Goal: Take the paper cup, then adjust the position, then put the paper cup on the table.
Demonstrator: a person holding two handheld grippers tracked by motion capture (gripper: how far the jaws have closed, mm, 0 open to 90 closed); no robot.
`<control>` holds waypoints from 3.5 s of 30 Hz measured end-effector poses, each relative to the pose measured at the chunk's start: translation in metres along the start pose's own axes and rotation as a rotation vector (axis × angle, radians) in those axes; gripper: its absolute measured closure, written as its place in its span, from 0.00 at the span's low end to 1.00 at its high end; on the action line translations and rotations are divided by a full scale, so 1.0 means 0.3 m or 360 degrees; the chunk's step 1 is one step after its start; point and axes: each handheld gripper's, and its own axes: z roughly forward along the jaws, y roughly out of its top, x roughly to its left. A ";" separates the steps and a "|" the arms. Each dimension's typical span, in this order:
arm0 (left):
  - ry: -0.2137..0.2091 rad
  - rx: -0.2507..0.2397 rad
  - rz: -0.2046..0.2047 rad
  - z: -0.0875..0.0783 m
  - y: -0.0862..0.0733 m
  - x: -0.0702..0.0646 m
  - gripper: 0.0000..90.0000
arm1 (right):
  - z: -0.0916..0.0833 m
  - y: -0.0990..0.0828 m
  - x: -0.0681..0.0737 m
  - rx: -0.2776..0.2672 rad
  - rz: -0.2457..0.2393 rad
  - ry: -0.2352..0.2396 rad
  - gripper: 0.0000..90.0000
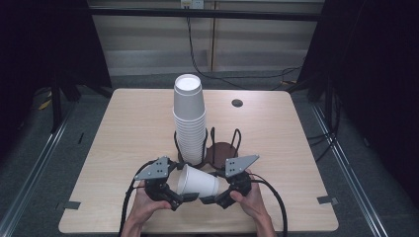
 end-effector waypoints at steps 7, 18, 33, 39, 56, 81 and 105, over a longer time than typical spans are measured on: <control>-0.0074 -0.0004 -0.0031 -0.001 0.004 0.007 0.11 | -0.010 -0.017 -0.002 -0.0014 0.0013 -0.0002 0.24; -0.0015 0.0049 -0.0054 -0.003 0.010 0.008 0.11 | -0.027 -0.030 0.006 -0.0077 0.0009 -0.0119 0.16; 0.0143 0.0185 -0.0079 -0.090 0.016 0.045 0.11 | -0.065 -0.084 0.021 -0.0206 0.0050 -0.0486 0.15; 0.0182 0.0183 -0.0105 -0.135 0.024 0.061 0.11 | -0.083 -0.097 0.023 -0.0290 0.0010 -0.0684 0.15; 0.0315 0.0387 -0.0113 -0.194 0.020 0.099 0.11 | -0.115 -0.172 -0.001 -0.0446 0.0052 -0.1007 0.15; 0.0494 0.0509 -0.0221 -0.309 0.123 0.228 0.10 | -0.101 -0.209 -0.004 -0.0725 -0.0010 -0.1144 0.14; 0.0632 0.0825 -0.0320 -0.321 0.166 0.360 0.10 | -0.107 -0.214 0.007 -0.0746 -0.0041 -0.1199 0.15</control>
